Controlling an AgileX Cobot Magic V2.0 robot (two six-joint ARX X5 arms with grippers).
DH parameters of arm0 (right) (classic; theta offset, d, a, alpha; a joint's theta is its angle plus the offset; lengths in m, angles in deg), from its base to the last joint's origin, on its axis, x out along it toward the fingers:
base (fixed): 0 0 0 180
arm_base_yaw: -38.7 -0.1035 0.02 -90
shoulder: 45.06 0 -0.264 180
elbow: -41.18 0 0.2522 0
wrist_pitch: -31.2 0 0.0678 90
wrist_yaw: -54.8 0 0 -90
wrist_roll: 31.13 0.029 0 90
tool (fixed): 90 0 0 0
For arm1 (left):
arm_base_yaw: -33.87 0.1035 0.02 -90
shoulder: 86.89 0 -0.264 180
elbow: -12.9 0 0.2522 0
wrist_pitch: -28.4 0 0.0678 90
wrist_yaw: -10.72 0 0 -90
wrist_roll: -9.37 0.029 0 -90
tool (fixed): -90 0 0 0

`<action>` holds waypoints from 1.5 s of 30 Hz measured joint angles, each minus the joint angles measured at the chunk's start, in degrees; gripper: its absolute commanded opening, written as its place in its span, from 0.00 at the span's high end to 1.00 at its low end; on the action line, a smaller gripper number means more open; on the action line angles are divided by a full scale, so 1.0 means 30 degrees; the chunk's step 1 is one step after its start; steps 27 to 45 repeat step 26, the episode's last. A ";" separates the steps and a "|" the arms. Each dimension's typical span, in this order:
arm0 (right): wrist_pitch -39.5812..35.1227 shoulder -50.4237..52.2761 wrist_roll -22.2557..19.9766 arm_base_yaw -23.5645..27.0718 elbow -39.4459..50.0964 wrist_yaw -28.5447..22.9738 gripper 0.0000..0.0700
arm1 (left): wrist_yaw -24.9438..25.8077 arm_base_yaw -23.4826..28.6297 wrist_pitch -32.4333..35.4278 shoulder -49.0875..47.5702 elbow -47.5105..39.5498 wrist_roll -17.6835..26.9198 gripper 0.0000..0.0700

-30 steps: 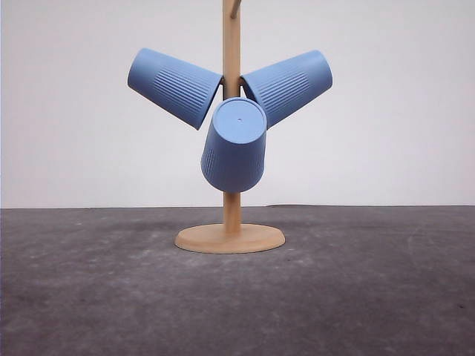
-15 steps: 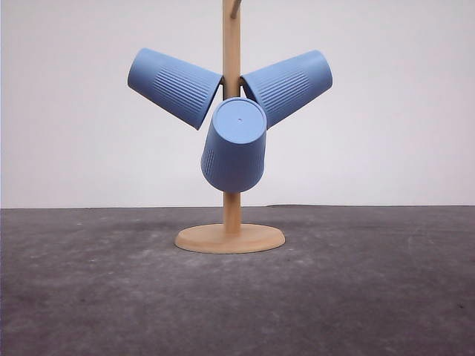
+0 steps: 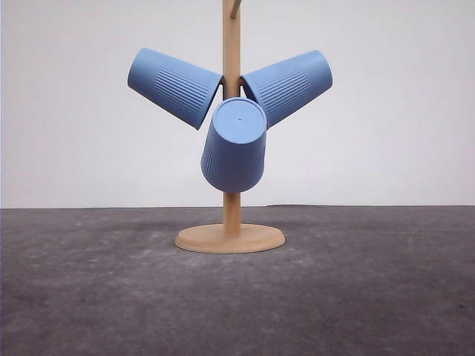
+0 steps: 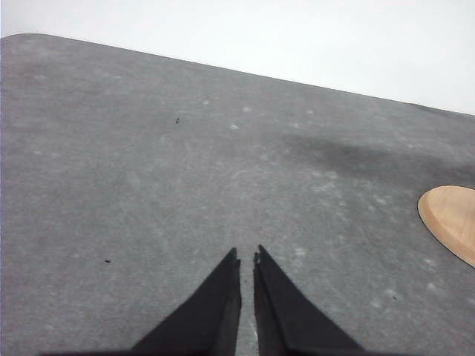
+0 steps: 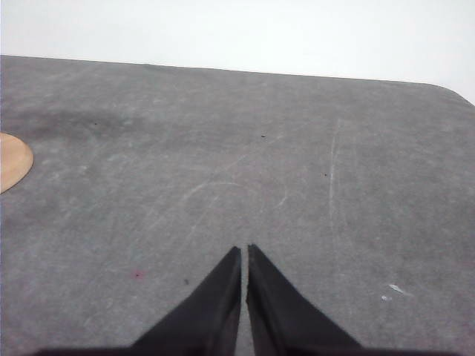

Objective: Place three cups

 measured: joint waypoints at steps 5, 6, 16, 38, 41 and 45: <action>0.0000 0.0000 0.0000 0.0000 0.0000 0.0000 0.98 | 0.0000 0.0000 0.0007 0.0000 0.0000 0.0000 0.98; 0.0000 0.0000 0.0000 0.0000 0.0000 0.0000 0.98 | 0.0000 0.0000 0.0007 0.0000 0.0000 0.0000 0.98; 0.0000 0.0000 0.0000 0.0000 0.0000 0.0000 0.98 | 0.0000 0.0000 0.0007 0.0000 0.0000 0.0000 0.98; 0.0000 0.0000 0.0000 0.0000 0.0000 0.0000 0.98 | 0.0000 0.0000 0.0007 0.0000 0.0000 0.0000 0.98; 0.0000 0.0000 0.0000 0.0000 0.0000 0.0000 0.98 | 0.0000 0.0000 0.0007 0.0000 0.0000 0.0000 0.98; 0.0000 0.0000 0.0000 0.0000 0.0000 0.0000 0.98 | 0.0000 0.0000 0.0007 0.0000 0.0000 0.0000 0.98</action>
